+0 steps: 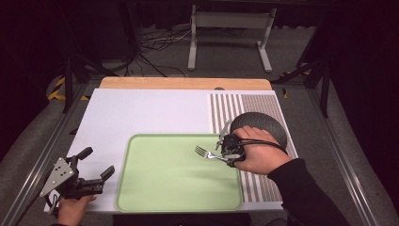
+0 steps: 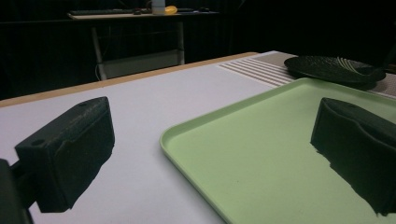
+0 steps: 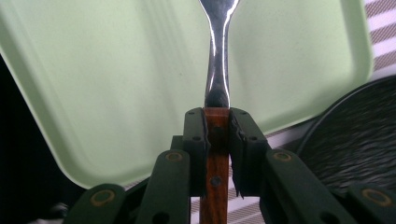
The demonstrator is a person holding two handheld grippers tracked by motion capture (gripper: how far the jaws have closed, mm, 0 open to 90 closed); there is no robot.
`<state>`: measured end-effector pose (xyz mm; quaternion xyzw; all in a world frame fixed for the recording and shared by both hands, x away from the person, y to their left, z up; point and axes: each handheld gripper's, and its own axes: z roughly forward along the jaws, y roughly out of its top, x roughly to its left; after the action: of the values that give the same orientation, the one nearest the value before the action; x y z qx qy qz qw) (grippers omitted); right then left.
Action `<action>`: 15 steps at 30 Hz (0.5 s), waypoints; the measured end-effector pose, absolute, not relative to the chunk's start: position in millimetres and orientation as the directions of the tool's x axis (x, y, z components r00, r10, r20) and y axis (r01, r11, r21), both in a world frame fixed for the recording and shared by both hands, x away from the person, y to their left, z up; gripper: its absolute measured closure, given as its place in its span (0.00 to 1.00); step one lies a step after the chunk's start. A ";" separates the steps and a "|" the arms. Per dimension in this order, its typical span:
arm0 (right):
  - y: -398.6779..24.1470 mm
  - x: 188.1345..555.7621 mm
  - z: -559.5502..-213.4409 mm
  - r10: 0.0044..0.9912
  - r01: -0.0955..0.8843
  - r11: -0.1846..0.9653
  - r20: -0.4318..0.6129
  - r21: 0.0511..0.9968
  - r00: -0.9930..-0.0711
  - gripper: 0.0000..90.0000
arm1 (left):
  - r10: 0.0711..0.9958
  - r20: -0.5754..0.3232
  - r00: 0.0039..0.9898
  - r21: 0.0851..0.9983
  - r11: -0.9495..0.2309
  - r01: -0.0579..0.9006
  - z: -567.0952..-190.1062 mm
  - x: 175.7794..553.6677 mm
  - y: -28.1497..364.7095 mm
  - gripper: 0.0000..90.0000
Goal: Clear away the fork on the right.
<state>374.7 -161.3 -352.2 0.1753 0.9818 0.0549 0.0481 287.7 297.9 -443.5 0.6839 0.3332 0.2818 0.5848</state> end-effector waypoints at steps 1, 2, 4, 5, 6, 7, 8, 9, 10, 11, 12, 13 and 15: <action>-160.8 374.5 -352.8 0.375 0.365 0.921 -0.063 0.133 -0.925 0.87 | 0.785 -0.004 0.619 0.988 -0.094 0.126 -443.5 287.7 297.9 0.00; -160.0 374.1 -353.3 0.416 0.406 0.903 -0.050 0.139 -0.908 0.87 | 0.785 -0.004 0.619 0.988 -0.094 0.126 -443.5 287.8 297.9 0.00; -158.5 373.2 -354.2 0.461 0.447 0.879 -0.057 0.165 -0.886 0.87 | 0.785 -0.005 0.620 0.988 -0.094 0.126 -443.4 287.8 297.9 0.00; -157.6 372.7 -354.3 0.472 0.456 0.873 -0.065 0.173 -0.879 0.87 | 0.785 -0.005 0.620 0.988 -0.093 0.126 -443.4 287.8 298.0 0.00; -156.9 372.0 -354.5 0.484 0.466 0.867 -0.071 0.177 -0.872 0.87 | 0.784 -0.005 0.620 0.988 -0.093 0.126 -443.3 287.8 298.1 0.00; -156.0 371.6 -355.0 0.496 0.478 0.859 -0.066 0.183 -0.866 0.87 | 0.784 -0.005 0.621 0.988 -0.094 0.126 -443.3 287.7 298.1 0.00; -154.9 371.4 -356.1 0.528 0.511 0.838 -0.048 0.192 -0.848 0.87 | 0.785 -0.005 0.620 0.988 -0.092 0.124 -443.4 287.8 298.0 0.00; -154.3 371.3 -356.9 0.547 0.531 0.825 -0.039 0.193 -0.836 0.87 | 0.785 -0.005 0.620 0.988 -0.092 0.125 -443.4 287.7 298.0 0.00; -154.3 371.3 -356.9 0.547 0.531 0.825 -0.039 0.193 -0.836 0.87 | 0.785 -0.005 0.620 0.988 -0.092 0.125 -443.4 287.7 298.0 0.00; -154.0 371.6 -357.5 0.556 0.541 0.819 -0.032 0.193 -0.830 0.87 | 0.785 -0.004 0.620 0.988 -0.093 0.125 -443.3 287.7 298.0 0.00; -152.8 371.3 -359.0 0.587 0.573 0.796 -0.018 0.197 -0.809 0.87 | 0.785 -0.004 0.619 0.988 -0.093 0.124 -443.3 287.7 297.9 0.00; -152.4 371.7 -359.4 0.595 0.581 0.790 -0.011 0.197 -0.804 0.87 | 0.785 -0.004 0.620 0.988 -0.093 0.124 -443.3 287.7 298.0 0.00; -151.4 371.8 -361.2 0.608 0.594 0.779 -0.007 0.204 -0.794 0.87 | 0.785 -0.004 0.619 0.988 -0.093 0.123 -443.2 287.7 298.1 0.00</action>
<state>371.8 -151.4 -361.2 0.3187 0.9423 0.0958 0.0360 287.7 298.1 -443.2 0.6831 0.3324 0.2824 0.5857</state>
